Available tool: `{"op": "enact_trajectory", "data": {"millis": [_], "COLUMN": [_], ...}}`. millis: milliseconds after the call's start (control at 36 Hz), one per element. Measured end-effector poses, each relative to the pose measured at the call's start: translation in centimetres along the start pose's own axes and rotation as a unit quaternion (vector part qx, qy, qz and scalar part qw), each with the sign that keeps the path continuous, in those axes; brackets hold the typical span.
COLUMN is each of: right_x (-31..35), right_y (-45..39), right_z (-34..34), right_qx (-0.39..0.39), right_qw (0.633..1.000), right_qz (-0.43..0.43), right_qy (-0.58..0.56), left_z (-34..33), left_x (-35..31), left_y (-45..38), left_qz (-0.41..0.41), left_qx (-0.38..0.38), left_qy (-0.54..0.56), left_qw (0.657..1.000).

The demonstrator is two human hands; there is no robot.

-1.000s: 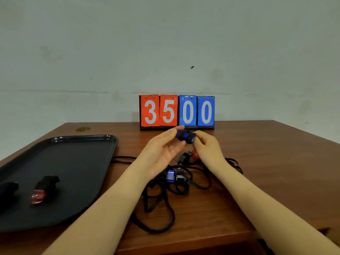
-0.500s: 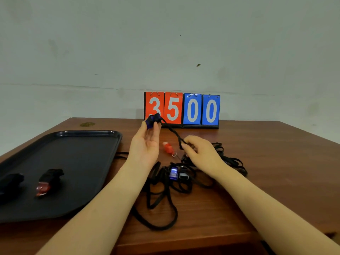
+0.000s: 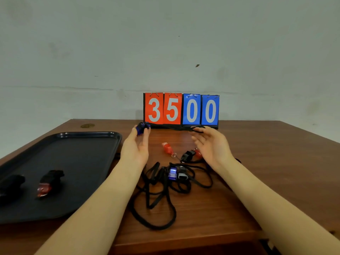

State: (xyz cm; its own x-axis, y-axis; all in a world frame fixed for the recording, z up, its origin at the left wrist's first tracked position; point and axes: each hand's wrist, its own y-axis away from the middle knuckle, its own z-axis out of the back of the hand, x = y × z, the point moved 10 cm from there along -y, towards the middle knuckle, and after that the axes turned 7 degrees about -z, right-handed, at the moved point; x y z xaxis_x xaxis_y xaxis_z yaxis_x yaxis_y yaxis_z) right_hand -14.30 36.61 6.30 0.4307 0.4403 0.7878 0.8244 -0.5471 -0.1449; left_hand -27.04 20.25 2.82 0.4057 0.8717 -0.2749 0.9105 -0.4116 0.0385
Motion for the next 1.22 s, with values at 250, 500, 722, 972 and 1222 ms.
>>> {"op": "enact_trajectory", "data": {"millis": [250,500,722,972,1222], "right_x": [0.0,-3.2,-3.7,-1.9,-0.5], "right_y": [-0.2,1.3,0.7,1.0,1.9], "right_z": [1.4,-4.0,-3.2,-2.8,-4.2], "right_qx": [-0.116,0.085,0.066,0.006,0.047], "right_qw": [0.931,0.867,0.905,0.850,0.759], "right_qz": [-0.027,0.013,-0.069,0.049,0.128], "right_qy": [0.347,0.491,0.415,0.525,0.637], "left_z": [-1.7,-3.6,-3.8,-4.0,-5.9], "left_x": [1.9,2.3,1.3,0.5,1.4], "left_y": [0.1,1.3,1.2,0.5,1.5], "left_qz": [-0.001,-0.040,-0.082,-0.166,-0.301], "left_qx": [0.070,0.155,0.148,0.161,0.258], "left_qy": [-0.184,-0.327,-0.334,-0.470,-0.757], "left_qw": [0.980,0.931,0.927,0.852,0.519]}}
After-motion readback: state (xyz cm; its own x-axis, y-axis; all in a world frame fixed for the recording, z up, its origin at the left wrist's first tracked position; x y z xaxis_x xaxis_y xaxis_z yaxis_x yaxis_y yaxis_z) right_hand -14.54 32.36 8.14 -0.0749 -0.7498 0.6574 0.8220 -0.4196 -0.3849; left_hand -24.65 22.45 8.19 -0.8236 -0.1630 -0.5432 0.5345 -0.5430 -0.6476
